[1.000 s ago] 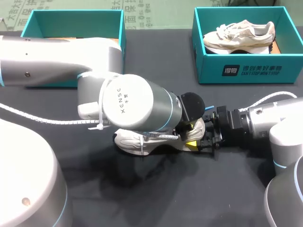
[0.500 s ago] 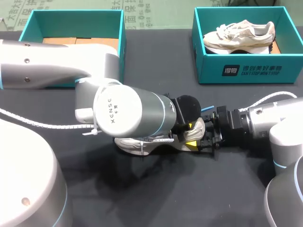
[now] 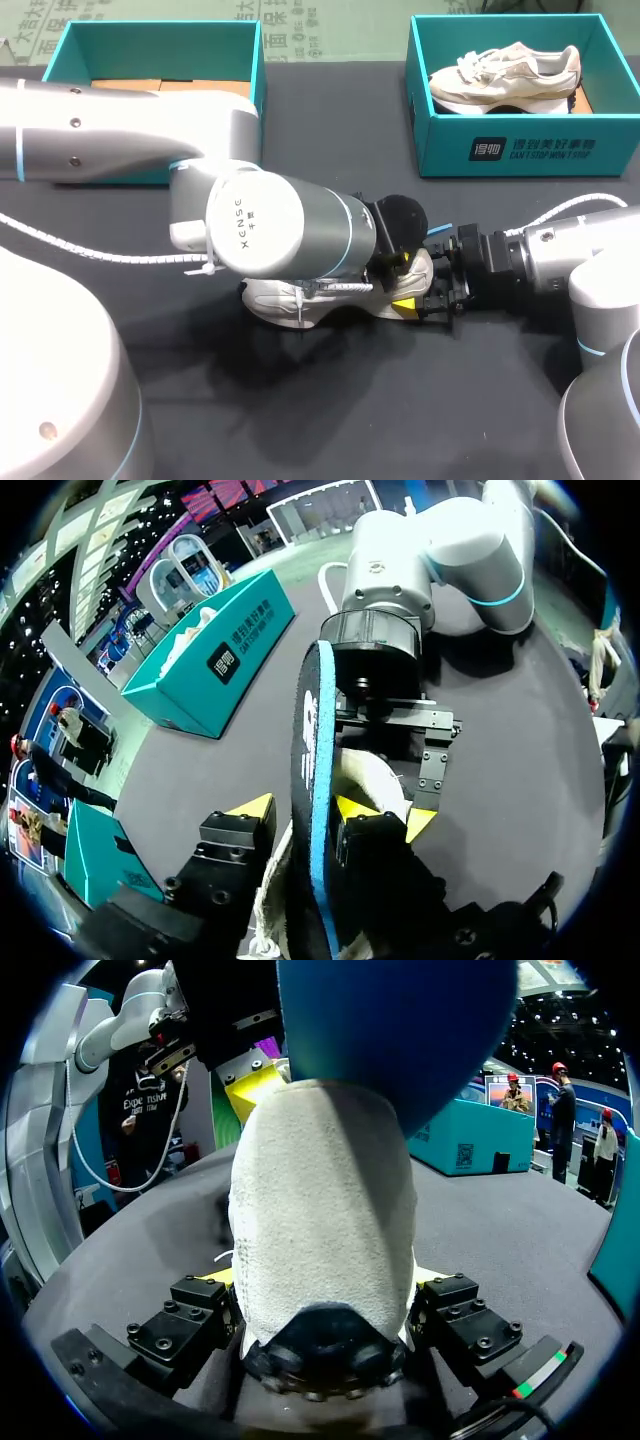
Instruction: Take the shoe out of the shoebox, open the shoe tongue, remove and reinsert the insole, then place the shoe into the shoebox
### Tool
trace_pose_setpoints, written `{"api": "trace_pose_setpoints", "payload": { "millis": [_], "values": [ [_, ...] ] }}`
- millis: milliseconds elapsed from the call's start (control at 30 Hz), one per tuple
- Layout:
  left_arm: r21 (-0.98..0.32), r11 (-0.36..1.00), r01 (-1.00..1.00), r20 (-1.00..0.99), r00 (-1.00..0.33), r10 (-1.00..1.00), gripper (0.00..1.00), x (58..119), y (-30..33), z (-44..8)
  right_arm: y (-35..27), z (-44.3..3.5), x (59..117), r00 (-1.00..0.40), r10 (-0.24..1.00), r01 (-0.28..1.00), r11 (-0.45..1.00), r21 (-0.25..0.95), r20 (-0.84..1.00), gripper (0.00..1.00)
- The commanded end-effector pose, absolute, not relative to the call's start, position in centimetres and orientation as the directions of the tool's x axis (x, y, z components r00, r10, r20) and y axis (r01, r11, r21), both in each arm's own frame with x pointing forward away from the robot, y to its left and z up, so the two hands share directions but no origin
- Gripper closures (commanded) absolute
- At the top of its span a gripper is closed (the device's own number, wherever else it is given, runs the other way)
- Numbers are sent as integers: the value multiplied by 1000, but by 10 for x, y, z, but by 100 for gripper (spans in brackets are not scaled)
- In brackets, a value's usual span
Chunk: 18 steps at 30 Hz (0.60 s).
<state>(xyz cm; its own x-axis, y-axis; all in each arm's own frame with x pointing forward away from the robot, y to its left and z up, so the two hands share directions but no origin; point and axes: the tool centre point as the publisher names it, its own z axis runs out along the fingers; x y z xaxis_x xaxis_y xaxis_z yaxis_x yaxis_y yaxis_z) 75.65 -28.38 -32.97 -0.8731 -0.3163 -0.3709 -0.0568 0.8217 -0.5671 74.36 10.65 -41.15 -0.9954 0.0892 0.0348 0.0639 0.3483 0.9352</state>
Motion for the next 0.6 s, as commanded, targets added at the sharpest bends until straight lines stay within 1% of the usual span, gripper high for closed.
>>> {"api": "trace_pose_setpoints", "payload": {
  "millis": [33,267,600],
  "values": [
    [-570,820,-52,-359,-882,-306,100,761,-289,-336,108,-413,743,-995,90,64,351,934,34,100],
    [-592,804,-58,-316,-901,-297,100,755,-287,-327,108,-413,743,-995,90,64,351,934,34,100],
    [-656,746,-115,-97,-967,-235,100,749,-295,-288,108,-413,743,-995,90,64,351,934,34,100]
  ]
}}
